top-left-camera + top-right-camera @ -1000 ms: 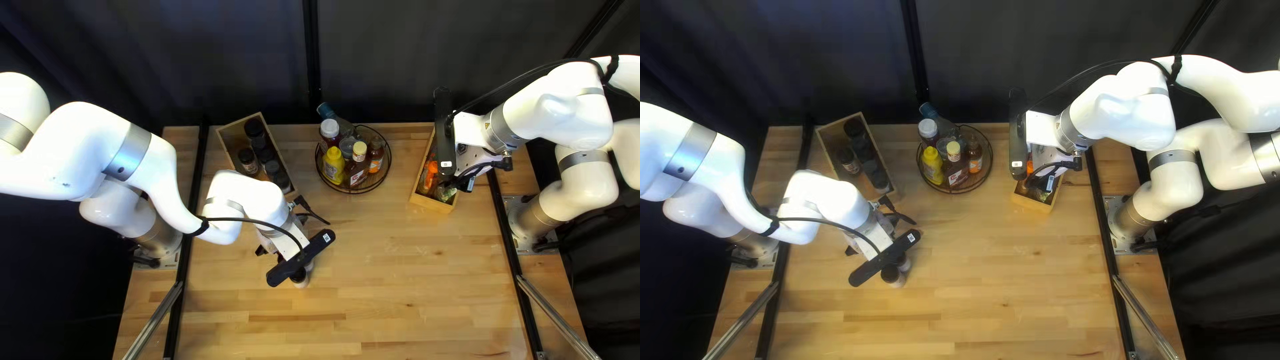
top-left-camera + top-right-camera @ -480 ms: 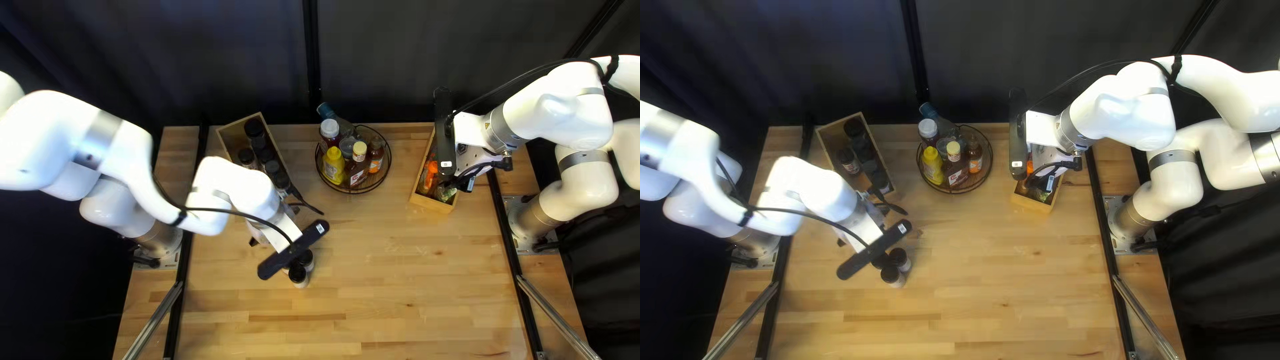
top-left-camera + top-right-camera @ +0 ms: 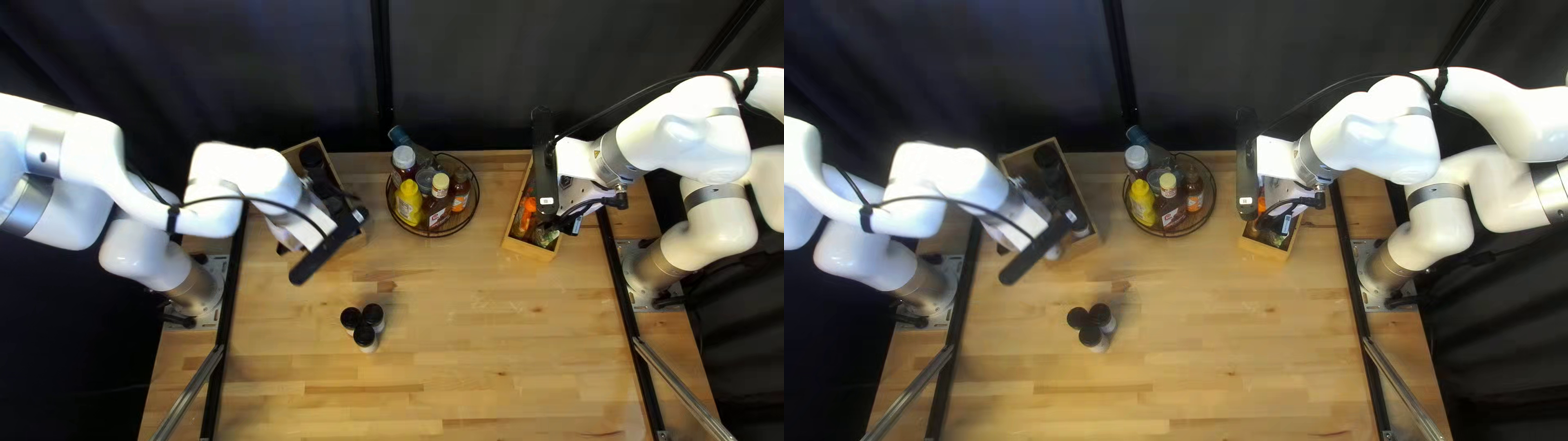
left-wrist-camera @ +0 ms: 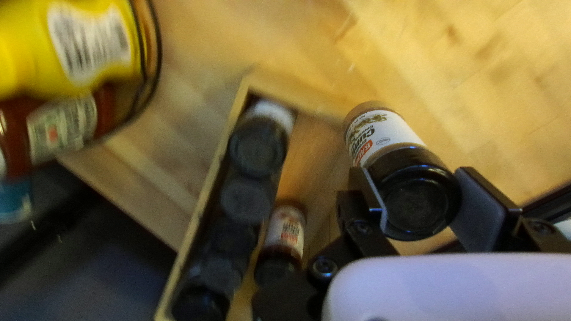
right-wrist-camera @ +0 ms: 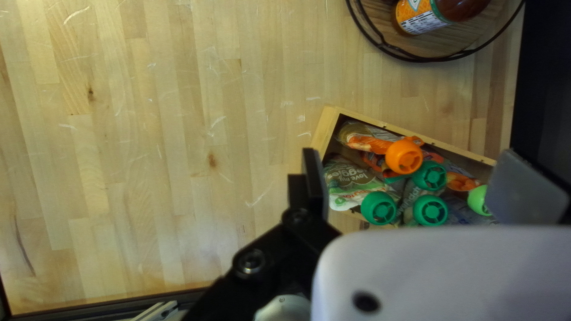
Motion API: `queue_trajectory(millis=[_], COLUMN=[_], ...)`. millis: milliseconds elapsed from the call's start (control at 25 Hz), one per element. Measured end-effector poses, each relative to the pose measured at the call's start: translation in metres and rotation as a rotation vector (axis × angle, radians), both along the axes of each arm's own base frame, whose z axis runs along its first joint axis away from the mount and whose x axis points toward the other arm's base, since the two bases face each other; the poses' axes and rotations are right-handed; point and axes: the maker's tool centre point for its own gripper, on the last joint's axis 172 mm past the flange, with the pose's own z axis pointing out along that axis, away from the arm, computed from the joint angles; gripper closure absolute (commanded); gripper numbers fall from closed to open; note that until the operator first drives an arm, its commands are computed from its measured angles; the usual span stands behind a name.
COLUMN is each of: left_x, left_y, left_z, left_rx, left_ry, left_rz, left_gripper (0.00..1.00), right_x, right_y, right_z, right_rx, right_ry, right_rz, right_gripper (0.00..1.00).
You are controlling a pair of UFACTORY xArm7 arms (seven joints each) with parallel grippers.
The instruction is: Separate condiments, baby food and spices and place it in 3 different racks/containers
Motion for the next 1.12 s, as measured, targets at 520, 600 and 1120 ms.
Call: queue_trajectory(millis=[520,600,1120], left_x=[-0.011,-0.008,0.003], left_y=[0.048,0.050,0.049], left_z=[-0.032,-0.037,-0.048], left_rx=[-0.023,-0.030,-0.065], left_ry=[-0.017,-0.016,-0.003], left_rz=[0.150,0.162,0.177], left_gripper=[1.00,1.00,0.00], right_x=[0.000,0.000,0.000], right_y=[0.000,0.000,0.000], right_z=[0.000,0.000,0.000], right_rx=[0.000,0.000,0.000], right_ry=[0.000,0.000,0.000], right_rz=[0.000,0.000,0.000], right_gripper=[0.00,0.00,0.00])
